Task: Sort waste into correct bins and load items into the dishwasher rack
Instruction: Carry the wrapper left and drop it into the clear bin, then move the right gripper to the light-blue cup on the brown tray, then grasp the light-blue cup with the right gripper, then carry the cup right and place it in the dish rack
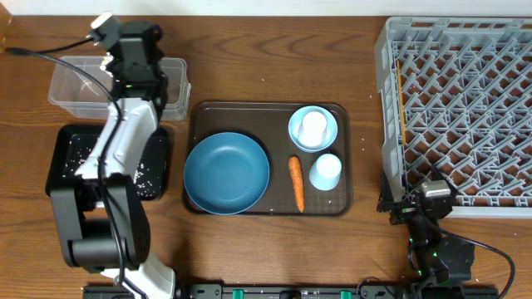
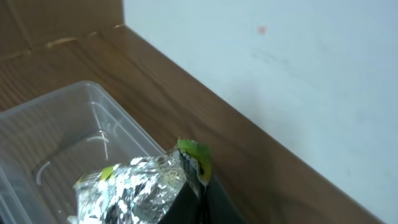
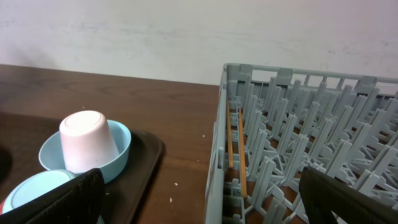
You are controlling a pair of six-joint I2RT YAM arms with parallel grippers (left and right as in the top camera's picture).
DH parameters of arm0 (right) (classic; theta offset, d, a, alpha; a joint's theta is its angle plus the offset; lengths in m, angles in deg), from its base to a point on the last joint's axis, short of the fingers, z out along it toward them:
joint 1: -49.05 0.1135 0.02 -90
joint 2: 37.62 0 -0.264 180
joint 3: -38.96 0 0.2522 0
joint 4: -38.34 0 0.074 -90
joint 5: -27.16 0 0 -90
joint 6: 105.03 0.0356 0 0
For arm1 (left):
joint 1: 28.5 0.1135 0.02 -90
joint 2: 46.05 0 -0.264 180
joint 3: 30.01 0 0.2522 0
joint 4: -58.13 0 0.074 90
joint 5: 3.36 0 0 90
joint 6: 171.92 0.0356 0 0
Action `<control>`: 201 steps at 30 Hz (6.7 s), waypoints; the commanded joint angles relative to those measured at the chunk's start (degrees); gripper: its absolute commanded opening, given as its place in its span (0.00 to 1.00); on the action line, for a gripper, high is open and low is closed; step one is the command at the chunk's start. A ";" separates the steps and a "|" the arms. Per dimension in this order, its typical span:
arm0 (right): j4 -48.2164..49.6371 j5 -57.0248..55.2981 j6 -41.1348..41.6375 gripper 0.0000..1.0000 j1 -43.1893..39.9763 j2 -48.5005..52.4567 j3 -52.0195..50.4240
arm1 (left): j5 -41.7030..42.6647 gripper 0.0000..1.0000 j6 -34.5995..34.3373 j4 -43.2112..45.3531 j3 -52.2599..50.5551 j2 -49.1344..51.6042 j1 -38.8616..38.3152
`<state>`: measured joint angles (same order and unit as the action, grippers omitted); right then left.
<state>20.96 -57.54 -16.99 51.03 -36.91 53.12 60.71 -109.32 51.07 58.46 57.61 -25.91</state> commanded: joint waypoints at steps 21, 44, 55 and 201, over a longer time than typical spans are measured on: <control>-0.24 -0.37 0.15 0.99 -0.57 -0.22 -0.09 | 16.61 0.97 -11.06 4.37 0.52 1.92 5.42; -0.24 -0.35 0.15 0.99 -0.57 -0.20 -0.09 | 17.81 0.98 -11.06 -46.40 0.52 -28.26 5.42; -0.24 -0.37 0.15 0.99 -0.57 -0.20 -0.09 | 17.81 0.98 -11.06 -65.94 0.52 -27.96 5.42; -46.82 -14.80 16.74 0.57 11.26 71.34 74.47 | 17.81 0.98 -11.06 -66.01 0.52 -27.96 5.42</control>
<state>-24.92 -69.80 3.60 67.77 35.28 125.38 78.81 -120.70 -14.66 58.51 29.50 -20.52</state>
